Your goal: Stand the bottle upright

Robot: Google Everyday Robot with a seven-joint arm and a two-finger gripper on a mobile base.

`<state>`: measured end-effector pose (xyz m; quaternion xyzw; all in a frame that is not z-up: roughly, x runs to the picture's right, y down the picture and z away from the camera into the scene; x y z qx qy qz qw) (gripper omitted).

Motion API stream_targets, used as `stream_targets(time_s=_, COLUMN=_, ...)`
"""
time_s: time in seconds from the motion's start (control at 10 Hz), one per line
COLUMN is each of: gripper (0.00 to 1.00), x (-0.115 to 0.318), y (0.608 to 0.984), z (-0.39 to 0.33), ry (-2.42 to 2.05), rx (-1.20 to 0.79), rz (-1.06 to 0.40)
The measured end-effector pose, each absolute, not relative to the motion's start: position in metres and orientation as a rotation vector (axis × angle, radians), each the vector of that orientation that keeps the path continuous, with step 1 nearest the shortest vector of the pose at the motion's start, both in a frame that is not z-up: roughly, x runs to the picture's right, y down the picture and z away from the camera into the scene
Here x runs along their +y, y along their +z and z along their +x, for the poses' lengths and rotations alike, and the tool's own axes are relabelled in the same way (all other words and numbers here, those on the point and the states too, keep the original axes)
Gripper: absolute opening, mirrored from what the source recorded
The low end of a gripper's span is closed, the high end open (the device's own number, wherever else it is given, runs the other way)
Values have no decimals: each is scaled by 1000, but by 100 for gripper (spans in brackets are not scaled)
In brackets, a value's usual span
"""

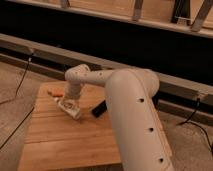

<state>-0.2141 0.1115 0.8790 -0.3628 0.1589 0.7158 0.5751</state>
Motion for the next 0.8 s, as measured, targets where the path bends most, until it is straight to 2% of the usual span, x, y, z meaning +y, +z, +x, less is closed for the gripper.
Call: stream_targets(time_s=0.8, gripper=65, x=132, y=845, z=-213, ry=1860, rx=420, rz=-995)
